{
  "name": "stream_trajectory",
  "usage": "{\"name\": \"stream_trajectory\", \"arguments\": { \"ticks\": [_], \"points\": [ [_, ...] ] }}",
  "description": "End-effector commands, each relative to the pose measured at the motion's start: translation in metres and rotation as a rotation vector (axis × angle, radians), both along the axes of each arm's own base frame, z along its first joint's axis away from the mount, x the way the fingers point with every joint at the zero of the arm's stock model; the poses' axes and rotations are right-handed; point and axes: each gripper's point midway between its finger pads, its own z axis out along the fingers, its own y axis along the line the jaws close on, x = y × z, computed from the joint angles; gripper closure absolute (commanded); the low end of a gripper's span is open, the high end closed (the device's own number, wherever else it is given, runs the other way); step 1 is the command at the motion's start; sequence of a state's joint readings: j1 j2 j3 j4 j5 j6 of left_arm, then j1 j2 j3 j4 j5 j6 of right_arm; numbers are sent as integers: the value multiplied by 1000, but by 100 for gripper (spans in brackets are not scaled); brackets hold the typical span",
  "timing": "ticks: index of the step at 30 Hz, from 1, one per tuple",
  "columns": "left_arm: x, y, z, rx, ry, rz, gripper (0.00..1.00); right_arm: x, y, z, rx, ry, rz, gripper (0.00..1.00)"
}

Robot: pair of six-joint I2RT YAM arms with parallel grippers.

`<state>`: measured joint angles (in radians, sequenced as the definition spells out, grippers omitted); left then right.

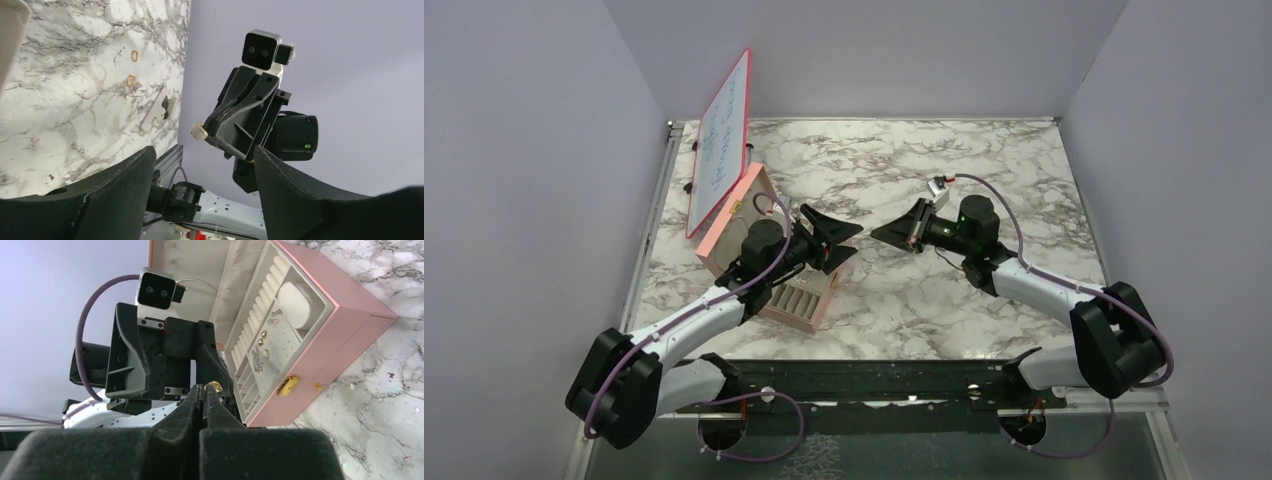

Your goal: Organize the mixed jewelry

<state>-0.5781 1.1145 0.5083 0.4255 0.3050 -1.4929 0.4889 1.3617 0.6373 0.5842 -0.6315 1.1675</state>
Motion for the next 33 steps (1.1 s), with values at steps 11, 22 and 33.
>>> {"name": "stream_trajectory", "arguments": {
  "ticks": [11,22,33],
  "points": [
    [17,-16,32,-143,39,3,41,-17,-3,32,105,-109,48,99],
    [3,-27,51,-219,60,-75,48,-17,-3,37,122,-143,51,99],
    [2,-29,49,-233,80,-93,69,-19,-4,38,140,-152,52,99]
  ]
}}
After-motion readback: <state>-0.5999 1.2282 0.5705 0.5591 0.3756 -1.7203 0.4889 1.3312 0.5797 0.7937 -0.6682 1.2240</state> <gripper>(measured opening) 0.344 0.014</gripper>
